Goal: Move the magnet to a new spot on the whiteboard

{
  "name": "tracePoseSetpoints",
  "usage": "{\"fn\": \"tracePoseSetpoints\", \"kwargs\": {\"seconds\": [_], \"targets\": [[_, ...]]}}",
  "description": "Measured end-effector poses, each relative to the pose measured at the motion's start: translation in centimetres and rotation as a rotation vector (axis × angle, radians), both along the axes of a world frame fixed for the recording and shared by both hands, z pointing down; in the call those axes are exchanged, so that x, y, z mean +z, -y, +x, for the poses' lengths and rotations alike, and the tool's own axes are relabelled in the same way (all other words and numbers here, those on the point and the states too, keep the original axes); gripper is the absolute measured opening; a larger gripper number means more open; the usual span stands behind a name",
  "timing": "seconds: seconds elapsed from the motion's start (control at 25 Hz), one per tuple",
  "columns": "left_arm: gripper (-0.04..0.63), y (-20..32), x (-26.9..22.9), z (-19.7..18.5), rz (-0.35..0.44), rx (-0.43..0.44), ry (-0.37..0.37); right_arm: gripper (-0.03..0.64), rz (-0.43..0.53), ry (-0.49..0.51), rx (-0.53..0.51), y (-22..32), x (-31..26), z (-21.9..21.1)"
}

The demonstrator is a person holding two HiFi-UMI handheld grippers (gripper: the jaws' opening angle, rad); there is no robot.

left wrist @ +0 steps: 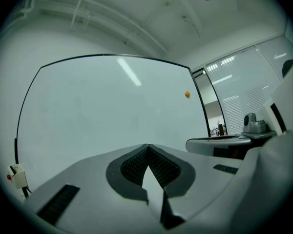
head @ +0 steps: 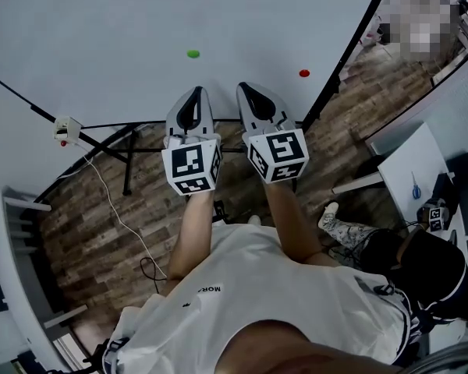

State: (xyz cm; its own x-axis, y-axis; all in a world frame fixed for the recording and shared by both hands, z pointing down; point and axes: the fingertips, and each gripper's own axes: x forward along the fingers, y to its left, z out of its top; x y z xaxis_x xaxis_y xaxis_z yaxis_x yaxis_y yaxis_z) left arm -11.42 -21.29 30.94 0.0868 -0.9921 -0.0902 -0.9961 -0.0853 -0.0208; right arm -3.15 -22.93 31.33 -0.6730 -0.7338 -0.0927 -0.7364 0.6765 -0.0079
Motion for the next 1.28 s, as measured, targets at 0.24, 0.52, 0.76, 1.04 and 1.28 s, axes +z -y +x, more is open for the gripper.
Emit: {"fn": "tracePoseSetpoints", "kwargs": {"seconds": [0.24,0.52,0.76,1.04,1.28], "targets": [[0.002,1.3,0.3,-0.9,-0.013,0.012,-0.009,0.012,-0.003,0.001,0.025,0.8,0.0,-0.5],[0.003,2.8,1.6,-1.3,-0.047,0.042,-0.03,0.012,-0.003,0.0,0.045,1.1,0.1,-0.9],[0.005,3.6,2.2,-2.0,-0.051,0.023,-0.029,0.012,-0.002,-0.007,0.047,1.1,0.1,-1.2],[0.054,5.3,4.0,-3.7,-0.082,-0.025,-0.01,0.012,-0.003,-0.013,0.045,1.6,0.4,-1.7],[0.078,6.7,4.0,-4.2,-0.087,-0.043,-0.016,0.012,-0.004,-0.022,0.056,2.1,0.6,-1.7]]}}
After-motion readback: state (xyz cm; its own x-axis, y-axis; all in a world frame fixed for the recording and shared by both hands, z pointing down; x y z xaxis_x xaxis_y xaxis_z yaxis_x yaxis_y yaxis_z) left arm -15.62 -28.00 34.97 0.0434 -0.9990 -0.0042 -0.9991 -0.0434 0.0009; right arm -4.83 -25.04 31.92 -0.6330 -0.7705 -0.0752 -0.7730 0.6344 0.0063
